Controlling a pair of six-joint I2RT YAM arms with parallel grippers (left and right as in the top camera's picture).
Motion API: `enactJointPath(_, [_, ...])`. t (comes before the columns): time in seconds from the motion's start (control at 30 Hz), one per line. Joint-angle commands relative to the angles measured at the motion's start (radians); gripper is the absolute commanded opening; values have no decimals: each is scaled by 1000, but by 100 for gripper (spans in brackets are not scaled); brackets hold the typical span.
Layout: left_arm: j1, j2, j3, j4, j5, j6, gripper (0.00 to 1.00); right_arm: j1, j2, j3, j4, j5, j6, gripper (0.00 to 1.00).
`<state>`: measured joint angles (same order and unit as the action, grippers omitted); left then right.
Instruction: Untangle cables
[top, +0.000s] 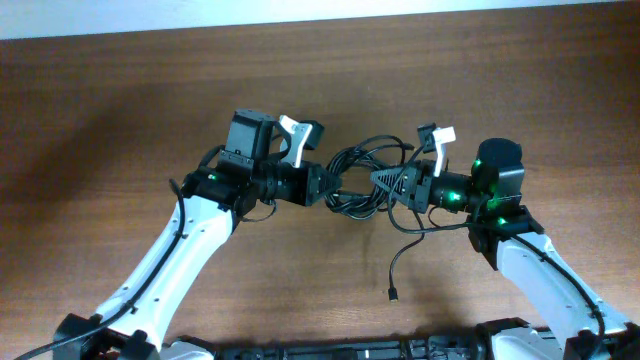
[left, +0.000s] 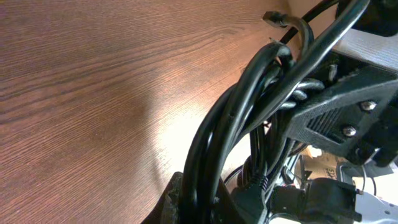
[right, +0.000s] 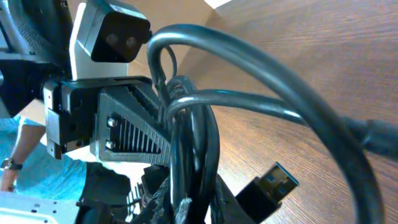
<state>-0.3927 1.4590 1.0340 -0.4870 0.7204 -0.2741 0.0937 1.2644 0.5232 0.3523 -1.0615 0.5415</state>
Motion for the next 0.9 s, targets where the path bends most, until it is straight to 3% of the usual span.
enactJointPath(0.0, [22, 8, 14, -13, -97, -25, 0, 4, -6, 4, 13, -2, -1, 15])
enactJointPath(0.1, [57, 7, 14, -5, -95, -21, 0, 3, -6, 5, 10, 3, -1, 15])
enactJointPath(0.3, [108, 7, 14, -32, 141, 295, 0, 3, -6, 5, 10, 164, 8, 16])
enactJointPath(0.5, [108, -13, 14, -68, 186, 430, 0, 2, -6, 5, 9, 278, 14, 43])
enactJointPath(0.57, [108, -45, 14, -69, 185, 487, 0, 2, -6, 5, 9, 308, 14, 57])
enactJointPath(0.6, [108, -64, 14, -69, 185, 500, 0, 2, -6, 5, 10, 316, 14, 72])
enactJointPath(0.63, [108, -94, 14, -73, 178, 524, 0, 2, -6, 5, 10, 318, 14, 79])
enactJointPath(0.77, [108, -156, 14, -112, 159, 586, 0, 2, -6, 5, 12, 299, 14, 87])
enactJointPath(0.87, [138, -181, 14, -204, 148, 586, 0, 2, -11, 5, 106, 134, 14, 99])
